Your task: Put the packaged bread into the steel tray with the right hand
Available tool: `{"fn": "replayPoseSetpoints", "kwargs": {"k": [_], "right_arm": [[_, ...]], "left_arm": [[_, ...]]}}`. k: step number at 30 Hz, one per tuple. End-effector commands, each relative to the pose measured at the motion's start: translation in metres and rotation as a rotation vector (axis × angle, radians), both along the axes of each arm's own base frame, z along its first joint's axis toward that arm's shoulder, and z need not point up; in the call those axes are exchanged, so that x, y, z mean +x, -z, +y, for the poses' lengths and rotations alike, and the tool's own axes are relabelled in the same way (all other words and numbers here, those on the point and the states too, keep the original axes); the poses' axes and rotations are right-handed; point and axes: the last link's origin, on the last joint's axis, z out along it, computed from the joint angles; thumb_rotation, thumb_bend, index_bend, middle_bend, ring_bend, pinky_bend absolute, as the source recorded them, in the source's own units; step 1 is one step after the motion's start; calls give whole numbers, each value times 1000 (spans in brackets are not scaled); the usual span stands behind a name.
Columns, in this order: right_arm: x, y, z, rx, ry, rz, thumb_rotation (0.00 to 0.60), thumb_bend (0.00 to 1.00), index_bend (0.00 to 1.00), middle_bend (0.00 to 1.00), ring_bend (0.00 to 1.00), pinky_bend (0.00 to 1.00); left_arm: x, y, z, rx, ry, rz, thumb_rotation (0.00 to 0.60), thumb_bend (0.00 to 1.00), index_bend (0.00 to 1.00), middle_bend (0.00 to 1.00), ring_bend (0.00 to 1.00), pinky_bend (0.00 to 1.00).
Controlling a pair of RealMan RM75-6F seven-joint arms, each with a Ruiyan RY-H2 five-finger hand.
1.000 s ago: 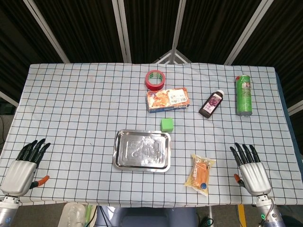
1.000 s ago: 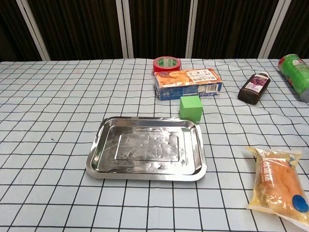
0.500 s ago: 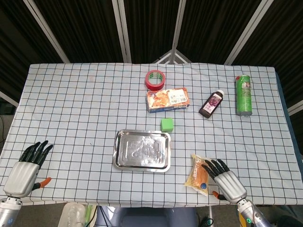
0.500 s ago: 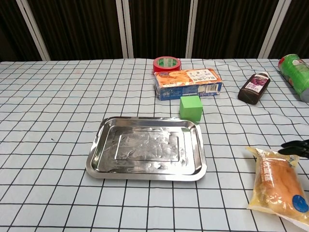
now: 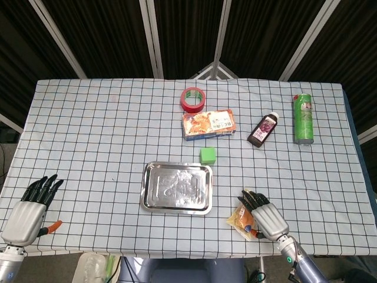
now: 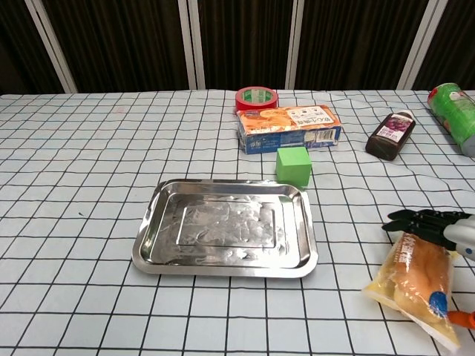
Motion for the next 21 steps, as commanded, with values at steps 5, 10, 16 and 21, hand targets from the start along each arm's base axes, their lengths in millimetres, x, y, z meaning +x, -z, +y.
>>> {"fn": "replayPoseSetpoints", "kwargs": {"k": [5, 10, 16, 21], "right_arm": [[2, 4, 1, 31, 14, -3, 600, 316, 305, 376, 318, 606], [7, 2, -1, 4, -21, -18, 600, 322, 377, 411, 330, 609], [19, -5, -10, -37, -59, -23, 600, 322, 399, 422, 336, 609], [41, -10, -25, -68, -97, -30, 600, 322, 399, 423, 341, 609]], "left_arm": [[-1, -1, 0, 3, -3, -3, 600, 66, 0, 0, 0, 91], [0, -1, 0, 1, -3, -1, 600, 66, 0, 0, 0, 91], [0, -1, 0, 3, -3, -4, 600, 66, 0, 0, 0, 91], [0, -2, 0, 5, -2, -5, 600, 66, 0, 0, 0, 91]]}}
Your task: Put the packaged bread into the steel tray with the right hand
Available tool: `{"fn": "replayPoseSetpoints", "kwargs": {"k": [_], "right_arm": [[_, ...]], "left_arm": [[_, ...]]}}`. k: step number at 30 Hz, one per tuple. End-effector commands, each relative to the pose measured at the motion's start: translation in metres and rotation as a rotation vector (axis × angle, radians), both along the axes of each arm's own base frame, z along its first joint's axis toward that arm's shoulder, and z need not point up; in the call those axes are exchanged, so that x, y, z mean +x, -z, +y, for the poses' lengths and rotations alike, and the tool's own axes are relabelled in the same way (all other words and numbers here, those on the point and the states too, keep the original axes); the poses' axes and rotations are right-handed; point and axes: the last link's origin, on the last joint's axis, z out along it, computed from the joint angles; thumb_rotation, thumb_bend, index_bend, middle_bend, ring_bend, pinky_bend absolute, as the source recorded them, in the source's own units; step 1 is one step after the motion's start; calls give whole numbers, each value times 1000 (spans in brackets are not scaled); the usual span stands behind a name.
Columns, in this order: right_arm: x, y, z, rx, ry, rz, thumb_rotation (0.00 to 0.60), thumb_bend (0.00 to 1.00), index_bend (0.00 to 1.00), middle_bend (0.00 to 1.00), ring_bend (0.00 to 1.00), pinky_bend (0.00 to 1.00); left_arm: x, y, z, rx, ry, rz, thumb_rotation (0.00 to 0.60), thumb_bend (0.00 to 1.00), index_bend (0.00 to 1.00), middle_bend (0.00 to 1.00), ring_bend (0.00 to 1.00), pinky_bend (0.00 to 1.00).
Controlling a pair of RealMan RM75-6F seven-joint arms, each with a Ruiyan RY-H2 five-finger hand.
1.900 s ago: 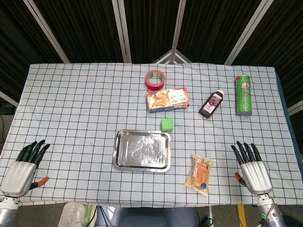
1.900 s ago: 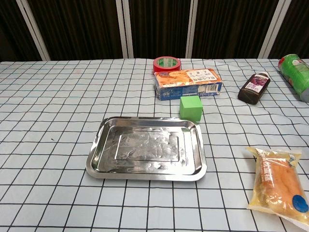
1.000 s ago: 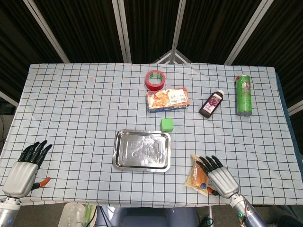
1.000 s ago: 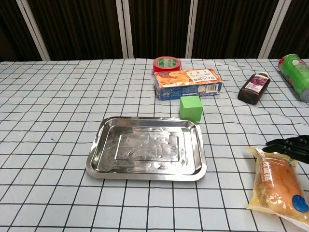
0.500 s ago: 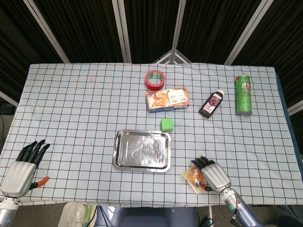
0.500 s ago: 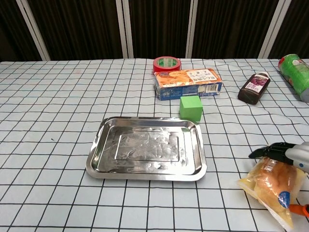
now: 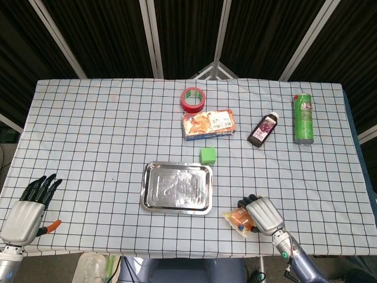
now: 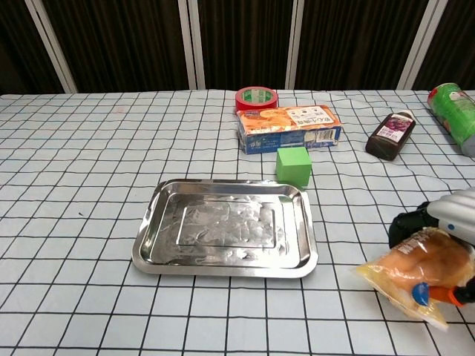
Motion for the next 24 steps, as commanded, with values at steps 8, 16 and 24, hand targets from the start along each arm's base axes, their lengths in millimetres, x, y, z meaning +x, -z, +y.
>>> {"fn": "replayPoseSetpoints", "kwargs": {"k": [8, 16, 24], "right_arm": [[70, 4, -33, 0, -91, -13, 600, 322, 399, 427, 345, 609], [127, 47, -47, 46, -124, -15, 600, 323, 399, 427, 349, 609], [161, 100, -74, 50, -87, 59, 600, 322, 399, 427, 349, 609]], "left_arm": [[-1, -2, 1, 3, -4, -4, 600, 66, 0, 0, 0, 91], [-2, -4, 2, 4, -9, -14, 600, 66, 0, 0, 0, 91], [-3, -6, 2, 6, -10, -19, 600, 66, 0, 0, 0, 91]]}}
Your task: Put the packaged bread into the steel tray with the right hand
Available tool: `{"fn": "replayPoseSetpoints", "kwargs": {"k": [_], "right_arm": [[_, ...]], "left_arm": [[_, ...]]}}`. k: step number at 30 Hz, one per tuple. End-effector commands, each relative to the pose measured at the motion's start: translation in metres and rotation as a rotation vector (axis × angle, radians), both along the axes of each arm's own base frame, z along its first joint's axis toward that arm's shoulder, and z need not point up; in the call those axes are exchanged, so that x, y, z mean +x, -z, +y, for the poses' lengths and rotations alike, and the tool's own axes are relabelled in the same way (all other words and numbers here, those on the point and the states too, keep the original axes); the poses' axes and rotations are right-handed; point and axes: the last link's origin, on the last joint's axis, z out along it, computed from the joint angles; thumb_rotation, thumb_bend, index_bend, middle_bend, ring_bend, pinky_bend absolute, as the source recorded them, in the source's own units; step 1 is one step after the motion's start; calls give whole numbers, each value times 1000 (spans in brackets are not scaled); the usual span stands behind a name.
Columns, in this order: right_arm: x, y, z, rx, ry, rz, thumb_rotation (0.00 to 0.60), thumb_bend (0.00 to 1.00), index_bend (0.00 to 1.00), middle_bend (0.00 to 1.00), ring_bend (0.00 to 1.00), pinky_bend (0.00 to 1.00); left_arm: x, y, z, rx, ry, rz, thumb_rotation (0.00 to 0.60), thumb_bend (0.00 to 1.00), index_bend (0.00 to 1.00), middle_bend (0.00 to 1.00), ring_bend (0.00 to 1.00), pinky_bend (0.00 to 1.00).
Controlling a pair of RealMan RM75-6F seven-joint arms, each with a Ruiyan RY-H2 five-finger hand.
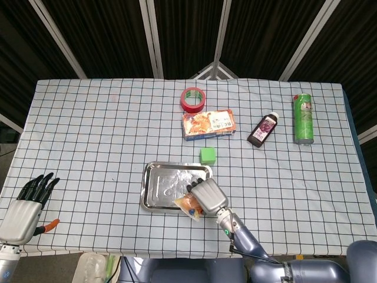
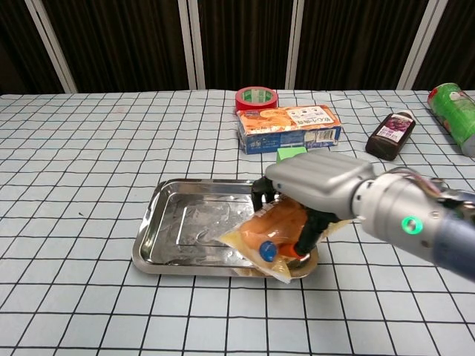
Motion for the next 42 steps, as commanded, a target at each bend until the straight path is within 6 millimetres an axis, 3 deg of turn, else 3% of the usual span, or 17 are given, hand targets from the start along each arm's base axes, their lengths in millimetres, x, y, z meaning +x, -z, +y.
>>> {"fn": "replayPoseSetpoints", "kwargs": {"k": [1, 7, 9, 11, 12, 14, 16, 23, 28, 32, 34, 36, 38, 42], "right_arm": [[24, 26, -17, -11, 7, 41, 600, 322, 399, 427, 349, 609], [38, 38, -29, -35, 40, 58, 600, 322, 371, 421, 346, 608], [39, 38, -30, -53, 35, 70, 600, 322, 232, 351, 291, 560], [37, 36, -29, -61, 41, 80, 600, 322, 39, 183, 141, 454], [36, 35, -27, -63, 47, 86, 600, 322, 10, 131, 91, 424], [36, 30, -25, -70, 53, 93, 600, 321, 0, 26, 5, 345], [38, 23, -22, -83, 50, 89, 600, 321, 0, 1, 0, 293], [41, -5, -6, -133, 28, 85, 600, 318, 0, 0, 0, 245], [29, -38, 2, -199, 38, 92, 600, 316, 0, 0, 0, 192], [-13, -79, 20, -287, 50, 93, 600, 316, 0, 0, 0, 97], [-48, -96, 38, -316, 45, 74, 600, 315, 0, 0, 0, 91], [-99, -113, 66, -341, 29, 57, 600, 315, 0, 0, 0, 91], [-136, -123, 86, -364, 37, 53, 600, 316, 0, 0, 0, 90], [-187, -139, 109, -428, 56, 13, 600, 316, 0, 0, 0, 90]], "left_arm": [[-1, -1, 1, 2, -4, -1, 600, 66, 0, 0, 0, 91], [-3, 0, 3, -6, -12, 0, 600, 66, 0, 0, 0, 91], [-2, 0, 3, -2, -10, -1, 600, 66, 0, 0, 0, 91], [-2, 0, 3, 0, -8, -1, 600, 66, 0, 0, 0, 91], [-2, 0, 2, -1, -7, -1, 600, 66, 0, 0, 0, 91], [-1, 2, 2, -5, -6, 1, 600, 66, 0, 0, 0, 91], [-1, 3, 2, -10, -4, 4, 600, 66, 0, 0, 0, 91], [1, 6, 2, -16, -3, 13, 600, 66, 0, 0, 0, 91], [1, 5, 1, -9, 0, 11, 600, 66, 0, 0, 0, 91], [2, 4, -1, -6, 7, 10, 600, 66, 0, 0, 0, 91], [3, 4, -2, -6, 13, 13, 600, 66, 0, 0, 0, 91], [5, 7, -3, -7, 26, 14, 600, 66, 0, 0, 0, 91], [6, 9, -3, -6, 37, 19, 600, 66, 0, 0, 0, 91], [10, 13, -5, -8, 56, 19, 600, 66, 0, 0, 0, 91]]}}
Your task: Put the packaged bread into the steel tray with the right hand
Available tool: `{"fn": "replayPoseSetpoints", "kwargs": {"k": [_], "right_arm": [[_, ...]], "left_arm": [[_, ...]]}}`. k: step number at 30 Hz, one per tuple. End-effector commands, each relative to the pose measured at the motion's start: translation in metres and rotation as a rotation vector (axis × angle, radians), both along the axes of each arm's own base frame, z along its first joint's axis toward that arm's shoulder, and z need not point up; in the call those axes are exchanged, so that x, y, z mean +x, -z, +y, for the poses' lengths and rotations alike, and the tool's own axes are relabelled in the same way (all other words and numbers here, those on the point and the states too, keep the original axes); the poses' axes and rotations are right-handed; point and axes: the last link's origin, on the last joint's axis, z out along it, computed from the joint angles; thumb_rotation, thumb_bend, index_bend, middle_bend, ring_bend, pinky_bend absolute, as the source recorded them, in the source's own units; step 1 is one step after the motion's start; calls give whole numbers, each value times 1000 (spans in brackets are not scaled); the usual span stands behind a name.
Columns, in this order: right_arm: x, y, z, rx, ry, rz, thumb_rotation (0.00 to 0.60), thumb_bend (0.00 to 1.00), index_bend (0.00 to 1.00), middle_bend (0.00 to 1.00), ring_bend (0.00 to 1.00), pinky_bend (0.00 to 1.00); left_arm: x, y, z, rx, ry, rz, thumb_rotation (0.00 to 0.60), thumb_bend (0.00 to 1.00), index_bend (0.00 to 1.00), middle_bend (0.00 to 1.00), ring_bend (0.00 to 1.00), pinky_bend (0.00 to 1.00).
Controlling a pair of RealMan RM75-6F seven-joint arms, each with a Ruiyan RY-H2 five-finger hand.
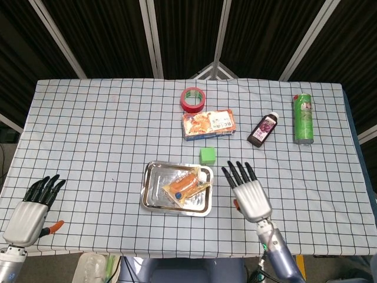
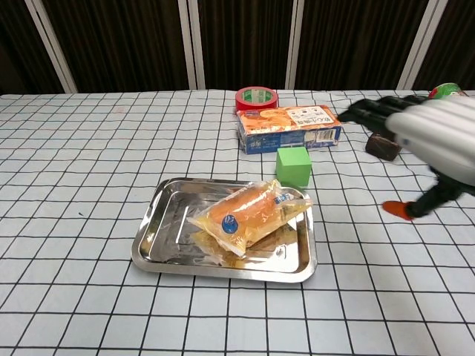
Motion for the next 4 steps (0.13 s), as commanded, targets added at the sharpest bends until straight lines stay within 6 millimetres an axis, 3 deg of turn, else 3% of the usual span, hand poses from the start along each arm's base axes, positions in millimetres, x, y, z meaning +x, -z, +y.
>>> {"fn": "replayPoseSetpoints", "kwargs": {"k": [1, 4], "right_arm": [[-107, -43, 59, -63, 30, 6, 600, 316, 0, 0, 0, 90], [-108, -47, 59, -89, 27, -43, 600, 315, 0, 0, 0, 70]], "left_arm": [[3, 2, -2, 1, 20, -4, 600, 65, 0, 0, 0, 91], [4, 1, -4, 5, 36, -11, 600, 66, 0, 0, 0, 91]]}}
